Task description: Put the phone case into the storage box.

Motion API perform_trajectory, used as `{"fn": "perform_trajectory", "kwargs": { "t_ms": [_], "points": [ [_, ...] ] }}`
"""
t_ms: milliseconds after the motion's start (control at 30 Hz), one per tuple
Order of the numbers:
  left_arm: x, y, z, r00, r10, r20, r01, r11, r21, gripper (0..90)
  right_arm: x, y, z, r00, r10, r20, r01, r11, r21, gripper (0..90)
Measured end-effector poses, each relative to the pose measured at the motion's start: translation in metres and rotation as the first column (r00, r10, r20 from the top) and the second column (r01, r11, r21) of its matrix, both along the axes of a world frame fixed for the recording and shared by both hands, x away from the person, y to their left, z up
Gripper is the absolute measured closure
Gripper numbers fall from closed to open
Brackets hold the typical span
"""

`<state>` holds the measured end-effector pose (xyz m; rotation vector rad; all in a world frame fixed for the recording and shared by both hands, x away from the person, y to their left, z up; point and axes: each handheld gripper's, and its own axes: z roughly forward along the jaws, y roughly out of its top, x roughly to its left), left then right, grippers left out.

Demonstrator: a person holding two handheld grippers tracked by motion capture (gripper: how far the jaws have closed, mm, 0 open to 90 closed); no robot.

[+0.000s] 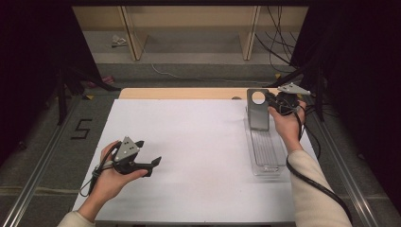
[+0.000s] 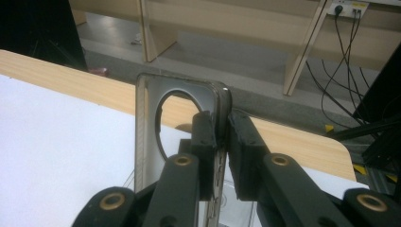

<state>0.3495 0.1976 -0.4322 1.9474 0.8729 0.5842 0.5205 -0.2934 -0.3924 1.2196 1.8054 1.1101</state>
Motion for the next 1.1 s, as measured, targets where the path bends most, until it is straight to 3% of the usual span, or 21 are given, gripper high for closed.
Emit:
{"fn": "perform_trajectory", "kwargs": {
  "t_ms": [1100],
  "points": [
    [-0.0002,0.0001,0.0000,1.0000,0.000,0.000,0.000,1.0000,0.003,15.4,0.0087,0.0026,-0.0058,0.9993,-0.033,0.014,0.033,0.999,-0.012,79.9]
  ]
}}
